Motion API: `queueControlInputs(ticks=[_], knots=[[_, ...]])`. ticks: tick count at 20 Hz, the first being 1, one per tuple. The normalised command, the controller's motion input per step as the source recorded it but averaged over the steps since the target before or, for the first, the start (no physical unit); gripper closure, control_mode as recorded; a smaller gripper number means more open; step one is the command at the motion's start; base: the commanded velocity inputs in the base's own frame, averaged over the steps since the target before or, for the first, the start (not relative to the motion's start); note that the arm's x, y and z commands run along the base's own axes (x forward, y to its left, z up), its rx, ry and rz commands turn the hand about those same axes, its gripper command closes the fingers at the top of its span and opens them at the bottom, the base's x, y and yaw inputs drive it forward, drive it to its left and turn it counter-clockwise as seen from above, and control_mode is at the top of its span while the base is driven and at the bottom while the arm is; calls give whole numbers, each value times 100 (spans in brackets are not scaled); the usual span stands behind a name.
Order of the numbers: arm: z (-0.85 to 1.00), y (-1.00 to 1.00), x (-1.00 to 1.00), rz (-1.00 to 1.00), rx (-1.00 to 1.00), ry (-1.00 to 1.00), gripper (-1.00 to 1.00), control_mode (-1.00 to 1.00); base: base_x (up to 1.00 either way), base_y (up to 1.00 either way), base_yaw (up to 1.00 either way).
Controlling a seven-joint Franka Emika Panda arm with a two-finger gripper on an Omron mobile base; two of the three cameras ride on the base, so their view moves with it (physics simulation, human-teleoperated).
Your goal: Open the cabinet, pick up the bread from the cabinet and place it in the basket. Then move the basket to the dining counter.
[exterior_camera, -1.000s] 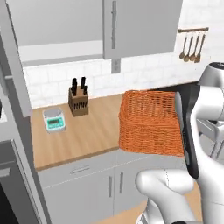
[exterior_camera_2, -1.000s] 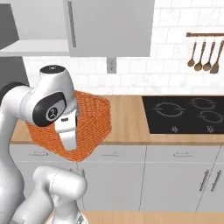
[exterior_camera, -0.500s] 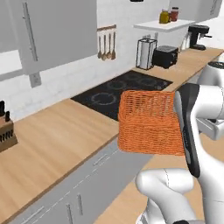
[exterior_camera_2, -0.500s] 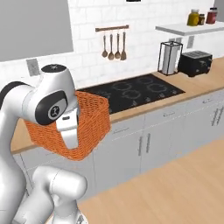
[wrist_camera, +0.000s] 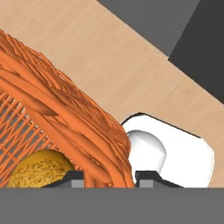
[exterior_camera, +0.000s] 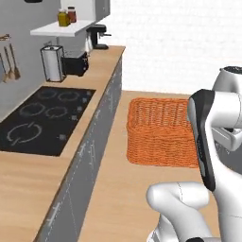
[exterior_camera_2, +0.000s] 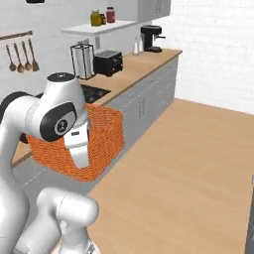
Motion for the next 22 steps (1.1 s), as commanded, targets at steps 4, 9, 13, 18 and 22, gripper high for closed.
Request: queueControlInputs(ticks=[4,9,13,18,22], knots=[[0,0,0,0,0,0,100,100,0,-3,-94],[0,0,0,0,0,0,100,100,0,0,-96],[0,0,0,0,0,0,100,100,0,0,-98],[0,0,0,0,0,0,100,100,0,0,-99],[0,0,0,0,0,0,100,100,0,0,-98]])
